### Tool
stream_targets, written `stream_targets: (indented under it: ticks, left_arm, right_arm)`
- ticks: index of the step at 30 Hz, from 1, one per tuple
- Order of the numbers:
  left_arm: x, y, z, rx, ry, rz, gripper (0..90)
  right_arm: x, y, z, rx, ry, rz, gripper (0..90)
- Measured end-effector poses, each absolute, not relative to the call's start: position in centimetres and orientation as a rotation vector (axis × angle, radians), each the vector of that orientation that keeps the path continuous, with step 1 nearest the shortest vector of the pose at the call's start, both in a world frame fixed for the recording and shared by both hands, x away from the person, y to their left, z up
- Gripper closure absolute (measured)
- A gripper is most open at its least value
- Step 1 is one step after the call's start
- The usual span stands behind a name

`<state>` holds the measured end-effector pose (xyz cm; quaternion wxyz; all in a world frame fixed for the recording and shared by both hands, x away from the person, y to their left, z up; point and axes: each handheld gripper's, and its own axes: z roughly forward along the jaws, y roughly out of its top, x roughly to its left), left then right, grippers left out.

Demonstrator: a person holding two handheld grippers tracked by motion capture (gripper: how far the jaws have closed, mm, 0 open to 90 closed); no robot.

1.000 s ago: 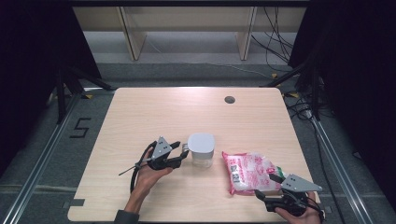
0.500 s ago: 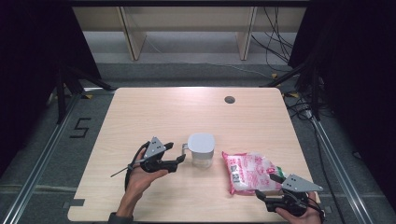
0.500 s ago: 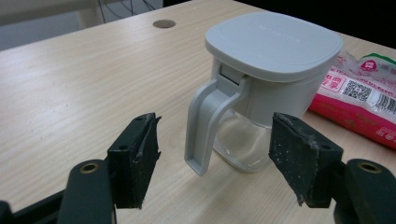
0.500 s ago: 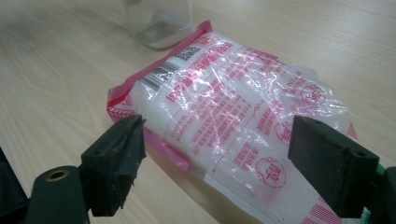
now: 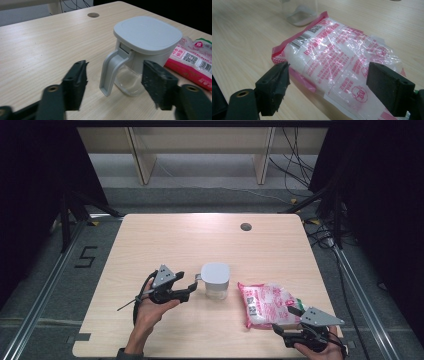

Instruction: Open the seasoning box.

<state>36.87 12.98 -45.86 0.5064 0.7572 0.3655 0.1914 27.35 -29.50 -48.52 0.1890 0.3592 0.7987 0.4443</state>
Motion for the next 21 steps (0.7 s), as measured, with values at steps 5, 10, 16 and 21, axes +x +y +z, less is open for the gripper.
stream_targets:
  ticks: [5,10,16,21]
  left_arm:
    - [36.3,12.6,-45.4,1.817,0.802,0.529,60.7]
    - [36.4,12.3,-44.6,1.769,0.784,0.566,81.1]
    - [37.1,11.0,-44.1,1.748,0.749,0.549,88.3]
    - [37.6,10.0,-44.0,1.764,0.734,0.546,89.2]
  right_arm:
    - [27.2,-29.5,-48.4,1.005,2.243,1.247,19.3]
    - [27.3,-29.3,-48.5,1.016,2.263,1.237,19.2]
    - [27.2,-29.2,-48.5,1.041,2.256,1.233,19.2]
    - [27.4,-29.4,-48.6,1.006,2.263,1.24,19.2]
